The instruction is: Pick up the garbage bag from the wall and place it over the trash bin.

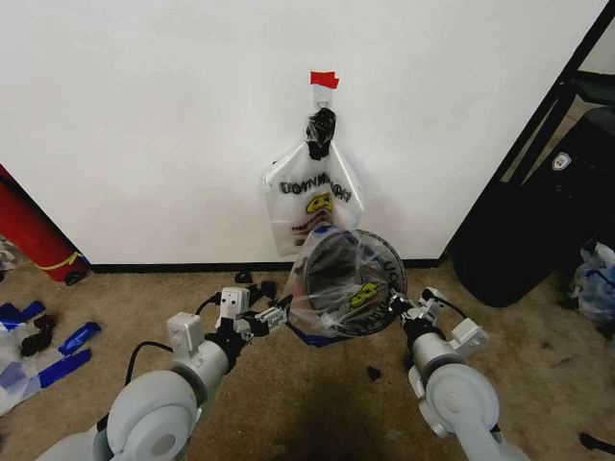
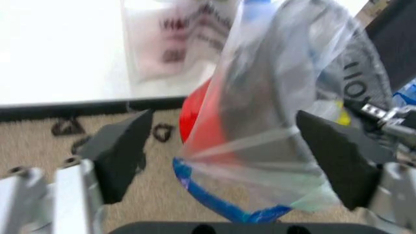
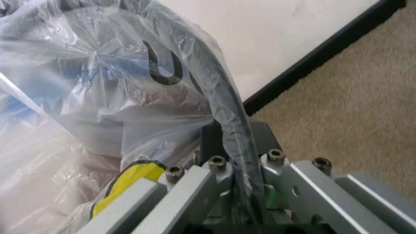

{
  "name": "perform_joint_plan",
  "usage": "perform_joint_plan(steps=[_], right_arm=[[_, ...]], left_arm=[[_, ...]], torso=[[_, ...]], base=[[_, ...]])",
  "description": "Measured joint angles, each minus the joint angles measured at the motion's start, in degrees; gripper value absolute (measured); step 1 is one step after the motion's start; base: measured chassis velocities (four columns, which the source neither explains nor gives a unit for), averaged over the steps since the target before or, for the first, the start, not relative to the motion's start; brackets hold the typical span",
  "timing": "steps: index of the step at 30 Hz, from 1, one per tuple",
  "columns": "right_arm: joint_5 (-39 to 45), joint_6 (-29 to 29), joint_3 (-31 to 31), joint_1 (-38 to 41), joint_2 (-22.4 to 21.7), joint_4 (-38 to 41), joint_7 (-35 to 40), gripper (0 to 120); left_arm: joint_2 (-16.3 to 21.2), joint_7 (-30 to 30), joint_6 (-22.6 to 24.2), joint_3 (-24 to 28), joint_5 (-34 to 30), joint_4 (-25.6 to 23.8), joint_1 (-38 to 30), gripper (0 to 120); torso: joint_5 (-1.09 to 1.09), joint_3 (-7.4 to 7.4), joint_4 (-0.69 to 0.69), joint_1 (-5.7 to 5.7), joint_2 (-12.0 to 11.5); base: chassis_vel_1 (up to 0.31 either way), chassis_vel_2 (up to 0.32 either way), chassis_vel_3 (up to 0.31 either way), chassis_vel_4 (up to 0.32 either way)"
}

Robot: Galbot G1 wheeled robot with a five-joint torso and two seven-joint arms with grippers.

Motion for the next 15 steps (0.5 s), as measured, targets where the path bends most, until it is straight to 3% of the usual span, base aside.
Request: perform_joint_plan(steps=[7, 11, 15], right_arm=[[-8.1, 1.9, -2.9, 0.0, 0.9, -0.3, -0.6, 0], [-11.6, 2.7, -4.9, 0.6, 1.4, -1.0, -1.2, 0], [-13.3, 3.1, -5.2, 0.5, 1.9, -1.3, -1.5, 0]], left_arm=[[3.1, 2.6, 2.0, 2.9, -2.0, -2.6, -4.3, 105], [3.9, 2.9, 3.6, 4.7, -4.8, -3.7, -6.8, 107], [4.0, 1.5, 5.5, 8.0, -7.7, -3.1, -12.4, 105]], torso=[[-0.01, 0.00, -0.03, 0.00, 0.0], [0.02, 0.00, 0.05, 0.00, 0.0], [0.01, 0.00, -0.02, 0.00, 0.0]], base=[[0.000, 0.000, 0.000, 0.000], [0.000, 0.000, 0.000, 0.000], [0.000, 0.000, 0.000, 0.000]])
